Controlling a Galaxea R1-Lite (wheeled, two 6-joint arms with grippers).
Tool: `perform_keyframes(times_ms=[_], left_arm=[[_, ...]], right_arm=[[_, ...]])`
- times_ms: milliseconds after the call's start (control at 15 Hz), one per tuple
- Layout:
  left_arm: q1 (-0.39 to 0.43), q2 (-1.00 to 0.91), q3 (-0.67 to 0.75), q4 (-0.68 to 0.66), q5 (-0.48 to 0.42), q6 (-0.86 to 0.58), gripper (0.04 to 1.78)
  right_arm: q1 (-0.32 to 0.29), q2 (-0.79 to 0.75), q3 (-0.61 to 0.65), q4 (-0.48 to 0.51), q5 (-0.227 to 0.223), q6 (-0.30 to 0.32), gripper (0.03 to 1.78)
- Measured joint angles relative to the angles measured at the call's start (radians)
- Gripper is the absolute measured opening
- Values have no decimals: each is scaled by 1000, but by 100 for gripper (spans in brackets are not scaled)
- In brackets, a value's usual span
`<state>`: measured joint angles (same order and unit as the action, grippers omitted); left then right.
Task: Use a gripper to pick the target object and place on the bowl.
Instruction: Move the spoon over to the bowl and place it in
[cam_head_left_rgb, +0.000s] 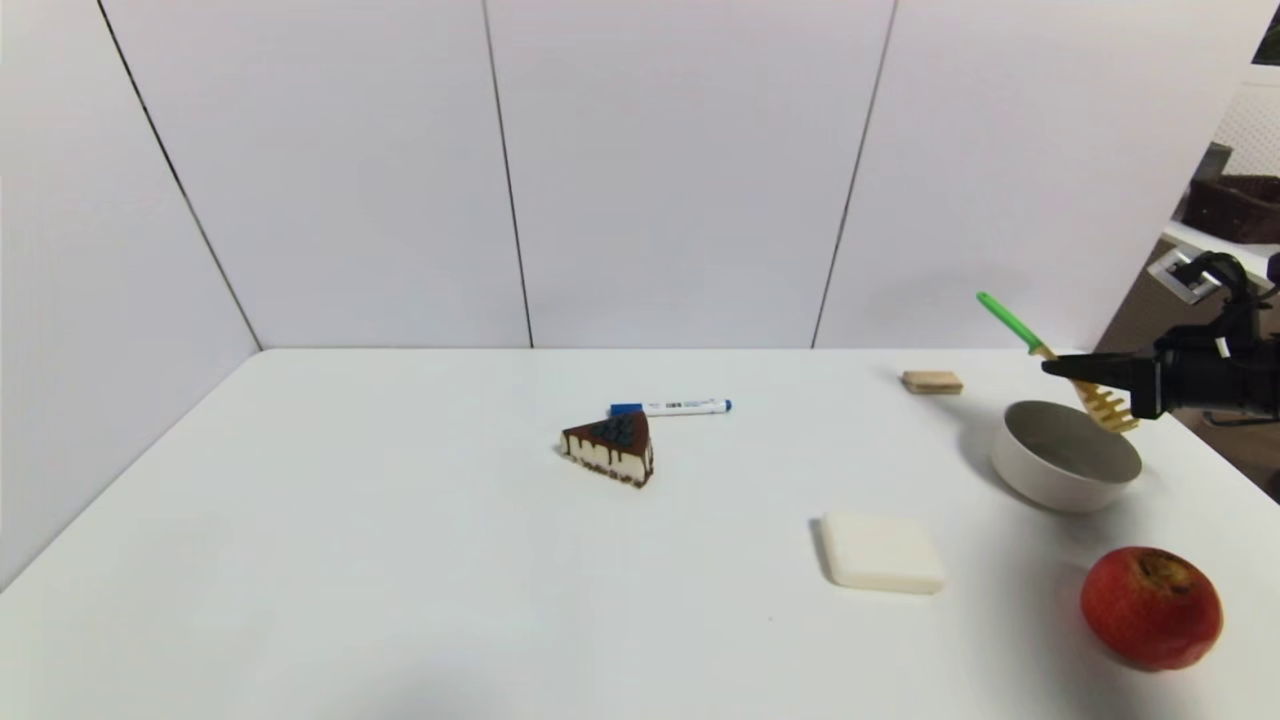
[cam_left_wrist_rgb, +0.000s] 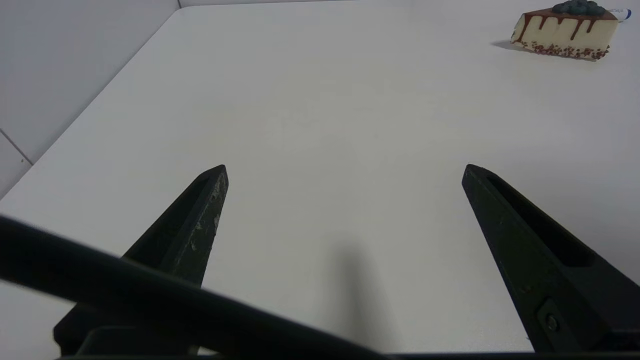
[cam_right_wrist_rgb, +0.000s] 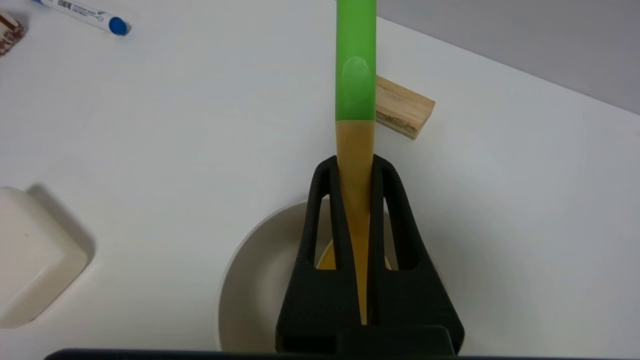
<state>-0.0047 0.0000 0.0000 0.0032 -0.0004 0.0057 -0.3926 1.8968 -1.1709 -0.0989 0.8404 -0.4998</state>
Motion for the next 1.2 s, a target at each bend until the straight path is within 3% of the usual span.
perform_keyframes(times_ms=[133, 1000, 1200], left_arm=[[0, 0, 0, 0, 0, 0, 169], [0, 0, 0, 0, 0, 0, 169], [0, 0, 0, 0, 0, 0, 169]], right_arm=[[7, 20, 16, -45, 15, 0, 11], [10, 59, 44, -53, 30, -25, 11], [11, 63, 46, -51, 29, -26, 63]])
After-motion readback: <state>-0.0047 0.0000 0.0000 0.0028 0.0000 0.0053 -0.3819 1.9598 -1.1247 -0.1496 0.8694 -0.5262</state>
